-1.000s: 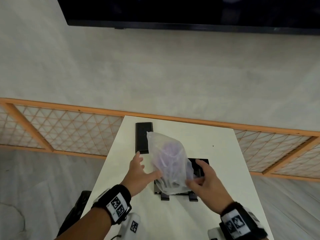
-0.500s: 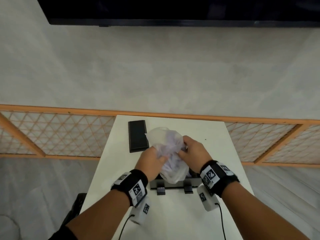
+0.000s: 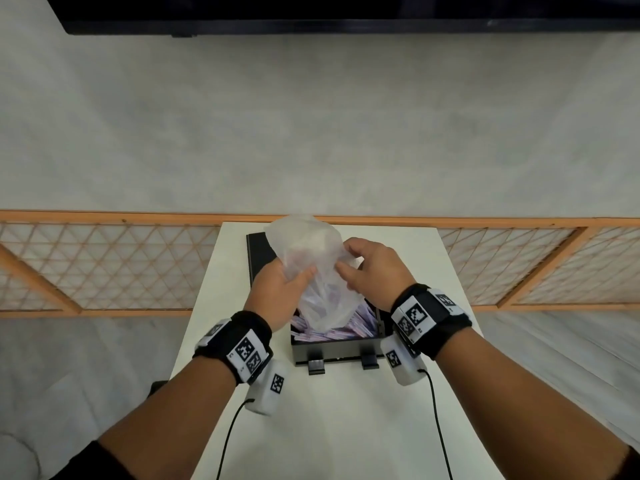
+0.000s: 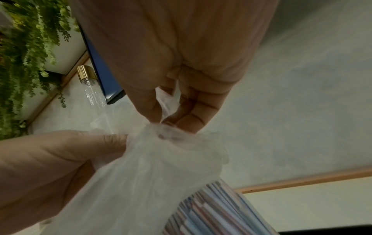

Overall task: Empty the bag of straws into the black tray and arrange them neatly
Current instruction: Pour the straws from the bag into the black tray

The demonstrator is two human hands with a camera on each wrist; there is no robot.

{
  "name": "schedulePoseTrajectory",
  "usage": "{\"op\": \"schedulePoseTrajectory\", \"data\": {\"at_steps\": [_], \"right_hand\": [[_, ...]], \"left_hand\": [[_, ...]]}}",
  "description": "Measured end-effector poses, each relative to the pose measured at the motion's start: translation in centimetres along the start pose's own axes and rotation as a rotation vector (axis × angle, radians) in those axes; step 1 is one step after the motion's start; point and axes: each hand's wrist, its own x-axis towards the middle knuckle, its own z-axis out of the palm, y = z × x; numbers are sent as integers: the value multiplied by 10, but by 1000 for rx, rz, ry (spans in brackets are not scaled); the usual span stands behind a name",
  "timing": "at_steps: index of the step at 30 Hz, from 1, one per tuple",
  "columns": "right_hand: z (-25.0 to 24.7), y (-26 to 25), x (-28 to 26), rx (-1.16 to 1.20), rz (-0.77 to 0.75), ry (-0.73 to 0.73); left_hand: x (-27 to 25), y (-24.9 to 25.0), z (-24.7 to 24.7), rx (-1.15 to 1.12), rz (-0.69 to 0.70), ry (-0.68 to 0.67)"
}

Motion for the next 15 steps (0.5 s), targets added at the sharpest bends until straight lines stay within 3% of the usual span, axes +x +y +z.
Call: {"op": "schedulePoseTrajectory", "data": {"at_steps": [4, 15], "right_hand": [[-4, -9, 2, 46, -6, -2], [-18, -28, -2, 119, -71, 138]], "left_hand": [[-1, 1, -12, -15, -7, 54], [-12, 27, -30, -41, 135, 115]]}}
